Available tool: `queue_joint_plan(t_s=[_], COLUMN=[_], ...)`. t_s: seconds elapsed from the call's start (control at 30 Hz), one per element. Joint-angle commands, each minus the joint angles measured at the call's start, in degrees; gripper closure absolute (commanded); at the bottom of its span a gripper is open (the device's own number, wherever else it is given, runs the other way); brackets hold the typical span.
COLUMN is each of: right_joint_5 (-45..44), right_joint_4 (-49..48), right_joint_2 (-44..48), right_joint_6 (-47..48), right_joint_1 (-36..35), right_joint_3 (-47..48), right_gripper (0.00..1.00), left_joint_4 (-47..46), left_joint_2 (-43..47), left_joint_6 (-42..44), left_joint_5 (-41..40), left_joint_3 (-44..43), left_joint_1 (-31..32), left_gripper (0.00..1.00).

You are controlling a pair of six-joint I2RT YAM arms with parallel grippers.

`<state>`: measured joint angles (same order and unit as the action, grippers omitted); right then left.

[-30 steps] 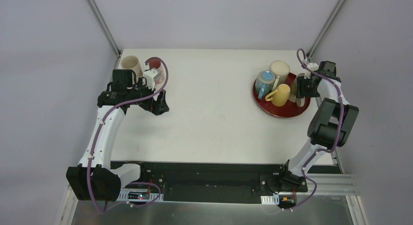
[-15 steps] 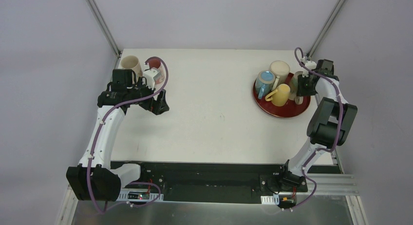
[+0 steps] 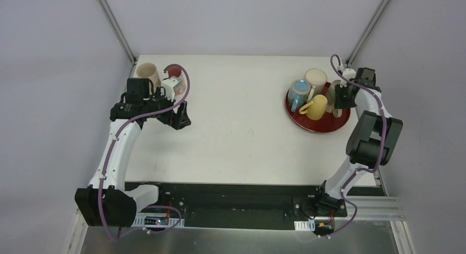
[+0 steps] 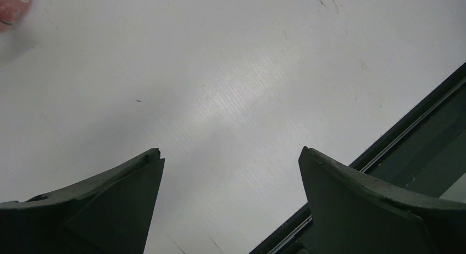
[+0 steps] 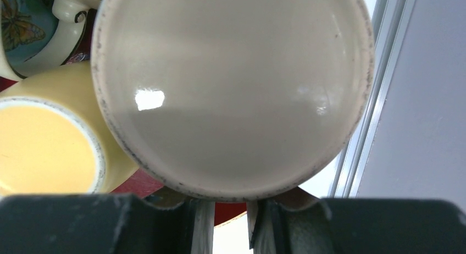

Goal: Turn the mug right side up
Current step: Pick up the cup from the tray.

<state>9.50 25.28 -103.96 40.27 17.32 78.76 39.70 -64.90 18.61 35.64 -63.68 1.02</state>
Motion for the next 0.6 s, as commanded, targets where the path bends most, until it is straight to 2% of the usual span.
queue_joint_plan(t_s=[0.0, 0.57], right_joint_5=[0.3, 2.3], right_joint_4=[-5.0, -9.8], right_joint_2=[6.4, 14.2], right_joint_6=[2.1, -0.5], right_joint_1=[-0.4, -0.4], right_joint_3=[-1.6, -2.3], right_gripper=[1.0, 1.0], left_joint_4=[-0.9, -0.9], left_joint_2=[0.7, 1.0], left_joint_6=[-0.3, -0.5], left_joint_5=[2.1, 2.9], left_joint_3=[-0.1, 0.0], left_joint_1=[-0.6, -0.6], left_gripper=[0.01, 0.01])
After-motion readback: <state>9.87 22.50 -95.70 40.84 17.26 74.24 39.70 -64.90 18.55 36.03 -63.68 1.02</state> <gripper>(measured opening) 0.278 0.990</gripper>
